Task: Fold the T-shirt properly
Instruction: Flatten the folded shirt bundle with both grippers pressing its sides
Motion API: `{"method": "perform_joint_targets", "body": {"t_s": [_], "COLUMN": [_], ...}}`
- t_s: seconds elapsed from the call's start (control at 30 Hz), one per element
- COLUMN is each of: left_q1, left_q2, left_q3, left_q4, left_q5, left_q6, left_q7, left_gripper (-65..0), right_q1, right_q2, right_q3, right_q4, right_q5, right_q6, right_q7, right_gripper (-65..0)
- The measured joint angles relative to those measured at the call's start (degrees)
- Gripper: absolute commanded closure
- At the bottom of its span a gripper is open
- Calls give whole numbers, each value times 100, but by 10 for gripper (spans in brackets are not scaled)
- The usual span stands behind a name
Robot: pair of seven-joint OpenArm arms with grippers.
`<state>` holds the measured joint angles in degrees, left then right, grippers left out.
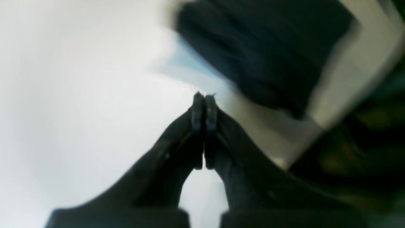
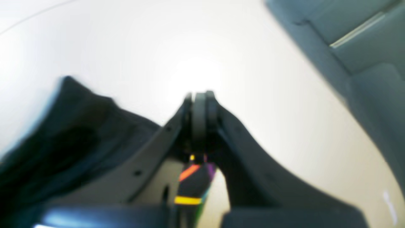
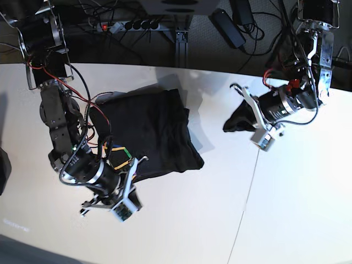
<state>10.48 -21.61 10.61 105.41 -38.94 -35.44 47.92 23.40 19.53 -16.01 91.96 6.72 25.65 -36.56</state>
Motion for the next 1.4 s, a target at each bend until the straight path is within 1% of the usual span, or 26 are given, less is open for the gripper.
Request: {"method": "perform_joint_targets", "body": {"t_s": [0.1,0.2,0.27,0.33,0.4,0.43,0.5,0.7,0.8,0.83,0.97,1.1,1.2,1.3,1.37,1.4], "left_q1": [11,9,13,9,-50,-111,-249,-741,-837,-868,-1143,-1700,-2151,-2566,-2752,-2822], "left_q2": [114,328,533,745,942,1025,1163,1587,1720,1718,1700,1460,1300,1215,1191,1187], "left_q3": [1047,1847,2199,2350,2350,2334,2280,1888,1808,1797,1615,1493,1488,1491,1491,1491], "left_q4": [0,0,0,0,-46,-118,-308,-1272,-1617,-1731,-2162,-2625,-2964,-3311,-3499,-3574], "left_q5": [455,772,1054,1366,1541,1598,1685,1720,1714,1705,2022,2028,2048,2070,2072,2070], "left_q6": [-22,9,92,199,367,463,610,713,713,713,715,717,715,715,715,715], "left_q7": [-87,-144,-313,-446,-531,-564,-730,-927,-944,-942,-1038,-1233,-1222,-1180,-1134,-1113], "left_gripper": [0,0,0,0,0,0,0,0,0,0,0,0,0,0,0,0], "right_q1": [404,785,1003,1187,1316,1346,1349,1294,1335,1331,1309,1193,876,448,96,-92], "right_q2": [-72,-299,-529,-782,-990,-1060,-1095,-861,-640,-540,-201,90,334,463,542,555], "right_q3": [11,20,20,17,-17,-63,-184,-363,-363,-363,-363,-363,-350,-334,-328,-323], "right_q4": [-997,-2109,-2745,-3213,-3545,-3661,-3805,-3895,-3895,-3895,-3895,-3770,-3379,-2833,-2391,-2155], "right_q5": [-262,-345,-358,-378,-546,-625,-702,-717,-398,-249,376,1300,1917,2406,2638,2651], "right_q6": [0,-4,-4,-4,-2,2,4,7,4,7,7,4,7,4,4,4], "right_q7": [105,212,295,323,348,361,378,173,-181,-264,-787,-1370,-1668,-1827,-1886,-1906], "right_gripper": [0,0,0,0,0,0,0,0,0,0,0,0,0,0,0,0]}}
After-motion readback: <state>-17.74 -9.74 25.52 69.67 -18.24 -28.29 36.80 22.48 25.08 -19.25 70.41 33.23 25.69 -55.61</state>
